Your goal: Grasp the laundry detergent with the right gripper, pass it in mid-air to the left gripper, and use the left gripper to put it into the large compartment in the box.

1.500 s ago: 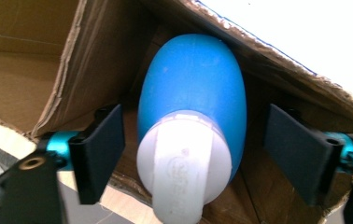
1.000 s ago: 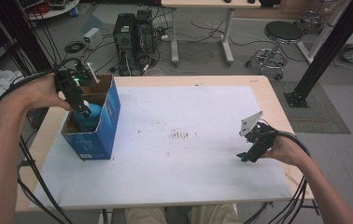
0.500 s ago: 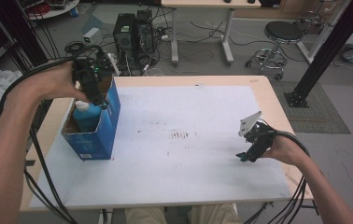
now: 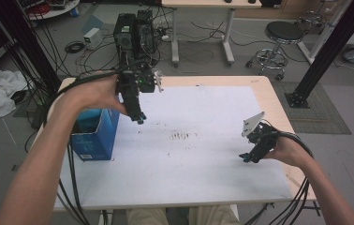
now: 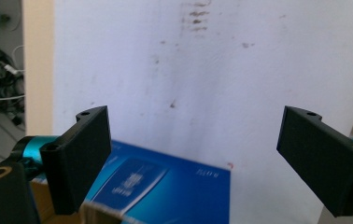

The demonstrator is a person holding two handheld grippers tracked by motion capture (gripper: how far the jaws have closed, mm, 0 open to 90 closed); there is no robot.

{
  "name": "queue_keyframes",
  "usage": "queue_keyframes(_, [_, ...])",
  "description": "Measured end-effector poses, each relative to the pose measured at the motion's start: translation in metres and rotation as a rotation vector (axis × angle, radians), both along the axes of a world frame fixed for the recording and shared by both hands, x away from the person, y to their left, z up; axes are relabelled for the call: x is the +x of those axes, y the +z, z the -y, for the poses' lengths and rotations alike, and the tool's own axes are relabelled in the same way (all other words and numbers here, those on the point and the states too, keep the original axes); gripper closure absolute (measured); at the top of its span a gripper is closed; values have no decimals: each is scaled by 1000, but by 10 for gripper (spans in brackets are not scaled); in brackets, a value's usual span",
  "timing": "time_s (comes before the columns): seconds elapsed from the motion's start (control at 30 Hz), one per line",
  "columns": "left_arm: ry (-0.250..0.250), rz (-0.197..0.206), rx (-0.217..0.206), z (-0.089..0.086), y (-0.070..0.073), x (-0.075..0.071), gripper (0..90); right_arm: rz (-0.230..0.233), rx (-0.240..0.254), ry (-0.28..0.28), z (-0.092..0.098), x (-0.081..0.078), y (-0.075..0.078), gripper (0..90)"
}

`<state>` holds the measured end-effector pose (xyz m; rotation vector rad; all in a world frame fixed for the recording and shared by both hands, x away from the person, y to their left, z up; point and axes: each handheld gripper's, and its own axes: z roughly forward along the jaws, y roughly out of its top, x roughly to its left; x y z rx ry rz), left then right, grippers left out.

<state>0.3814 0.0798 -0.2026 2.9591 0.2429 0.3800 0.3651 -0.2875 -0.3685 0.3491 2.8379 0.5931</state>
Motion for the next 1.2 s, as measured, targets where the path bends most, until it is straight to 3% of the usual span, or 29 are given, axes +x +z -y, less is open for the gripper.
queue_keyframes(0.1, [-9,-22,-9,10,-14,1,102,5,-2,-3,0,-1,4,134])
queue_keyframes(0.5, [-16,-87,41,35,-68,8,102,30,-3,-10,-4,3,18,134])
queue_keyframes(1.2, [-29,-108,35,40,-89,5,102,45,-8,-3,-6,3,27,134])
